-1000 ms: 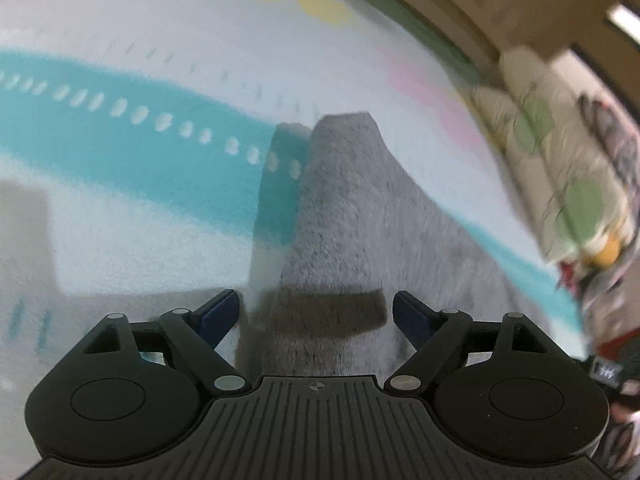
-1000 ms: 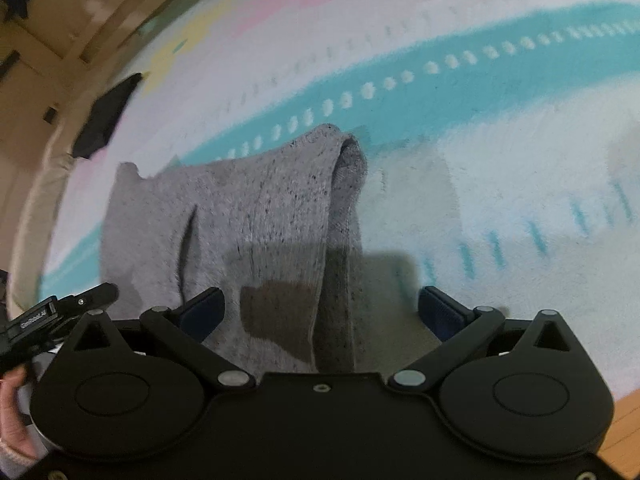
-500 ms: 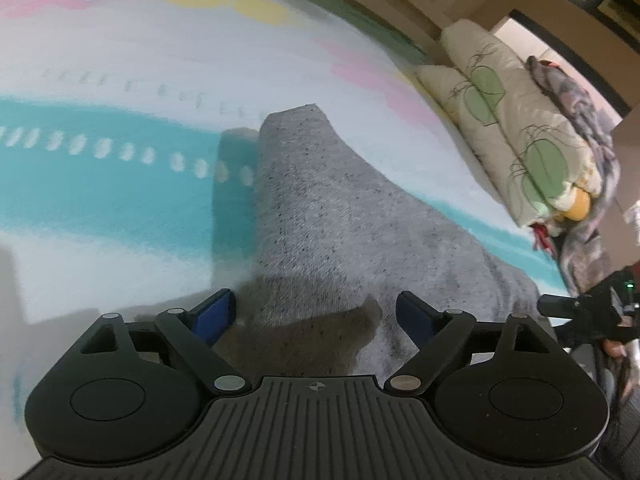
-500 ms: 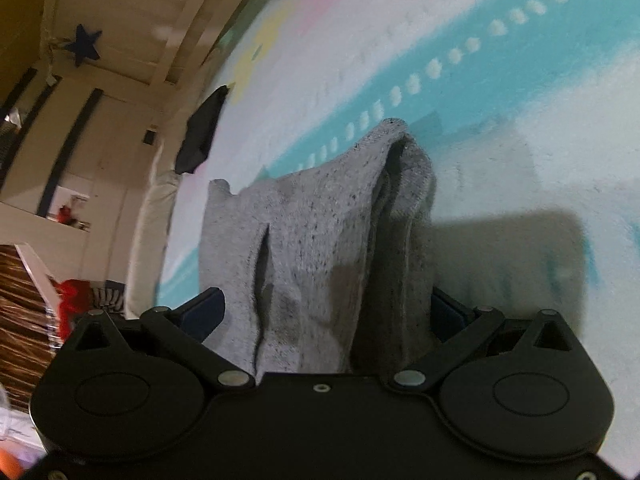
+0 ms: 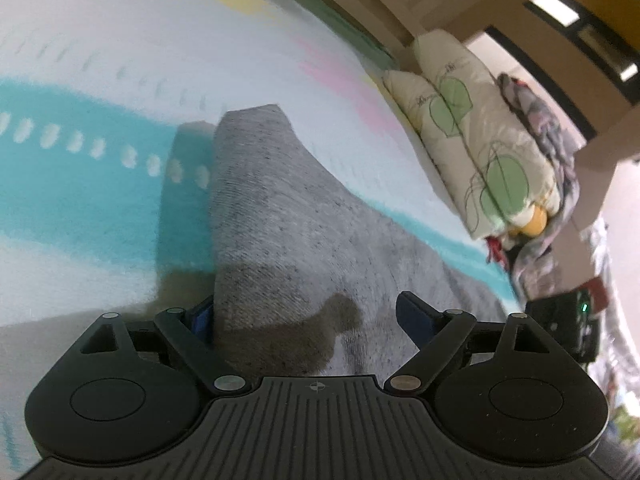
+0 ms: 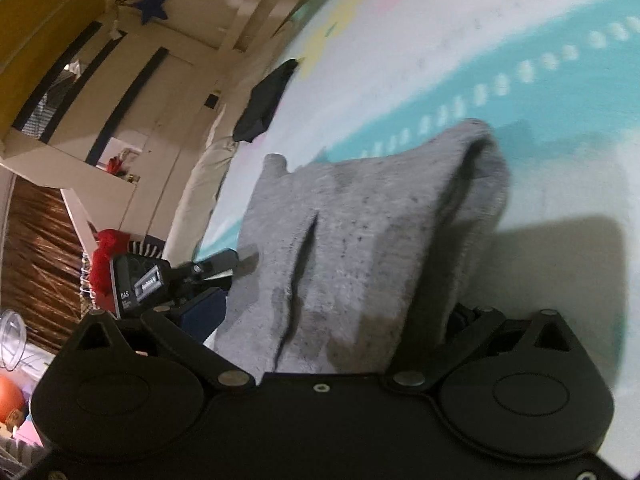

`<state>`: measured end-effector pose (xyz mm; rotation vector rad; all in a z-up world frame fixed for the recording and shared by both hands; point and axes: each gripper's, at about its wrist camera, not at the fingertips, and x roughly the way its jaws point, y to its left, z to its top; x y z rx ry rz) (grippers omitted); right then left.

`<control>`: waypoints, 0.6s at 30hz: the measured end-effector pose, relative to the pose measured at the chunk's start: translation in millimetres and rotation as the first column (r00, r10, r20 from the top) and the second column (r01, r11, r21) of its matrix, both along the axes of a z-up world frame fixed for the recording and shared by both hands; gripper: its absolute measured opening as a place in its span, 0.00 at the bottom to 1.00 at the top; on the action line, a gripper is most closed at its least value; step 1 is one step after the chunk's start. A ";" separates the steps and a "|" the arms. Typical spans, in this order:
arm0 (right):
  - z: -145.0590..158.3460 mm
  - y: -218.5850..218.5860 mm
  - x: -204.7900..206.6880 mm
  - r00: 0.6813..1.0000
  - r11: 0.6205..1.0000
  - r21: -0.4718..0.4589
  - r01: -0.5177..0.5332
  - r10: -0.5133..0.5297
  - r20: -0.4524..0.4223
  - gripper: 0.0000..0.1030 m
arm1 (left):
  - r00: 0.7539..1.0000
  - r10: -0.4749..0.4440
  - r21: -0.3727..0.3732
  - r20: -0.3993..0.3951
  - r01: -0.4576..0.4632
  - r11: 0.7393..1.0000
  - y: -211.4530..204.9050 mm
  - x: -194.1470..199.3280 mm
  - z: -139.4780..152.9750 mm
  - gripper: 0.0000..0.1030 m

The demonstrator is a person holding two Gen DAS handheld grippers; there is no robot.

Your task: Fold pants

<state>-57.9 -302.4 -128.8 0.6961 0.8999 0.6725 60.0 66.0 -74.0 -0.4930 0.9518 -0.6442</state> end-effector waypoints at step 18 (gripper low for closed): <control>42.3 36.6 -22.6 0.987 0.971 -0.176 0.161 -0.161 0.017 0.37 | 0.983 0.103 0.138 0.151 -0.124 0.983 -19.1 -39.1 42.5 0.16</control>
